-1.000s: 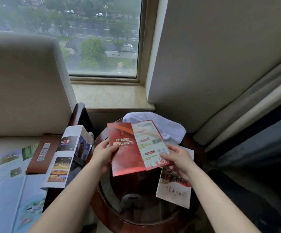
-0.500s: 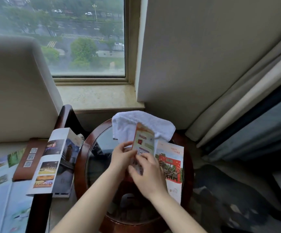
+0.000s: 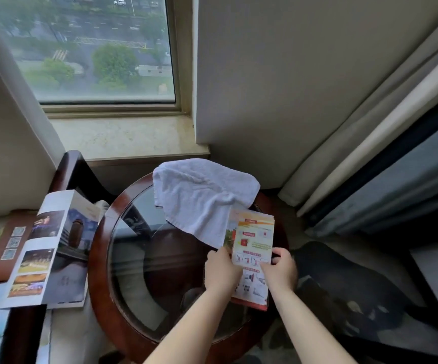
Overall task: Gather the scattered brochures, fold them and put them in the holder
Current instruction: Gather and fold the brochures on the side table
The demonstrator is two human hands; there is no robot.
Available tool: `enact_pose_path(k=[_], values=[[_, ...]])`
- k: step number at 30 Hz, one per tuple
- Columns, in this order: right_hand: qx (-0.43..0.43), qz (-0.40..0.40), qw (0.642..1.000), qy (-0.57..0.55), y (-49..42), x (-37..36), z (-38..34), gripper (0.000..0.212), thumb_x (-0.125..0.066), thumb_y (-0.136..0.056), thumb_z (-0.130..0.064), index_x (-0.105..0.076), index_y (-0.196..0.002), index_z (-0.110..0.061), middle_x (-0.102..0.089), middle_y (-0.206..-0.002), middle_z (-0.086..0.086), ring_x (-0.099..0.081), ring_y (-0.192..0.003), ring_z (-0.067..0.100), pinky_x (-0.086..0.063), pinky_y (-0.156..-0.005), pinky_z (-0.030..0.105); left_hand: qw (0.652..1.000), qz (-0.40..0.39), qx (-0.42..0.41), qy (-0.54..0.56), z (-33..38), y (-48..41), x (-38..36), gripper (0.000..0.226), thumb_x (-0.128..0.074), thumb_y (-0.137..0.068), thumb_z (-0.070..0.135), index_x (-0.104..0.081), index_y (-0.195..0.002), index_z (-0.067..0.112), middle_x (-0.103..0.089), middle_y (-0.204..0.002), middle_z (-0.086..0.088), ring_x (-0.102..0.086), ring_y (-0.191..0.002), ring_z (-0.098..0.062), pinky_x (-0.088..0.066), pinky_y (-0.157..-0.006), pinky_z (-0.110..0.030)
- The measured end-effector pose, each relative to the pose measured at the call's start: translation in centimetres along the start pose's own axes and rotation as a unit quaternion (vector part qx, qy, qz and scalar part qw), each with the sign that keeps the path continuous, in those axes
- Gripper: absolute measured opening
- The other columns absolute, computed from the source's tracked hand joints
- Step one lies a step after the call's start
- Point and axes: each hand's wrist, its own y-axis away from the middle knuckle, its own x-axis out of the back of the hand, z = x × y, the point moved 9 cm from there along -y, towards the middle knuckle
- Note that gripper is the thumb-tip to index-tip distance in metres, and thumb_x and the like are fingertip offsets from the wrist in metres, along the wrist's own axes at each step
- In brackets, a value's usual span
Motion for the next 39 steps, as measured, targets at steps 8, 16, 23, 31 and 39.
enact_pose_path(k=[8, 16, 23, 31, 39], values=[[-0.059, 0.008, 0.997, 0.040, 0.8, -1.9, 1.7, 0.043, -0.076, -0.077, -0.022, -0.046, -0.108, -0.019, -0.060, -0.114, 0.007, -0.064, -0.098, 0.026, -0.057, -0.073, 0.040, 0.995, 0.087, 0.032, -0.030, -1.3, 0.0, 1.3, 0.028, -0.056, -0.084, 0.020, -0.050, -0.110, 0.014, -0.050, -0.113, -0.005, -0.054, -0.105, -0.026, -0.053, -0.083, -0.039], [-0.105, -0.057, 0.992, 0.033, 1.8, -2.2, 3.1, 0.034, -0.074, -0.078, -0.016, -0.047, -0.097, -0.016, -0.064, -0.104, 0.007, -0.068, -0.091, 0.024, -0.060, -0.077, 0.042, 0.997, -0.012, 0.061, -0.036, -3.2, -0.1, 0.8, 0.020, -0.055, -0.083, 0.028, -0.060, -0.097, 0.015, -0.061, -0.105, -0.004, -0.063, -0.092, -0.022, -0.057, -0.080, -0.040], [-0.105, -0.122, 0.986, 0.044, 8.4, -4.9, 4.7, 0.037, -0.075, -0.072, -0.020, -0.043, -0.091, -0.015, -0.054, -0.094, 0.001, -0.055, -0.085, 0.019, -0.043, -0.070, 0.028, 0.998, 0.041, 0.050, -0.008, -10.6, 5.2, 4.0, 0.004, -0.059, -0.083, 0.031, -0.055, -0.082, 0.031, -0.056, -0.093, -0.003, -0.060, -0.093, -0.021, -0.047, -0.076, -0.031], [0.098, -0.212, 0.968, 0.087, 14.4, -14.1, -4.5, 0.036, -0.067, -0.078, -0.032, -0.035, -0.094, -0.029, -0.060, -0.103, -0.010, -0.063, -0.098, 0.014, -0.052, -0.076, 0.028, 0.973, 0.203, 0.108, 0.003, -19.9, 6.5, 14.9, 0.017, -0.071, -0.081, 0.017, -0.066, -0.095, 0.011, -0.065, -0.091, -0.011, -0.062, -0.089, -0.028, -0.045, -0.070, -0.033], [0.155, -0.158, 0.961, 0.167, 13.7, -17.6, -7.4, 0.037, -0.065, -0.087, -0.028, -0.030, -0.097, -0.026, -0.062, -0.113, -0.002, -0.061, -0.108, 0.018, -0.056, -0.080, 0.033, 0.970, 0.221, 0.094, -0.038, -20.2, 3.7, 16.6, 0.023, -0.065, -0.085, 0.029, -0.052, -0.103, 0.023, -0.062, -0.097, -0.001, -0.058, -0.078, -0.018, -0.037, -0.054, -0.028]])
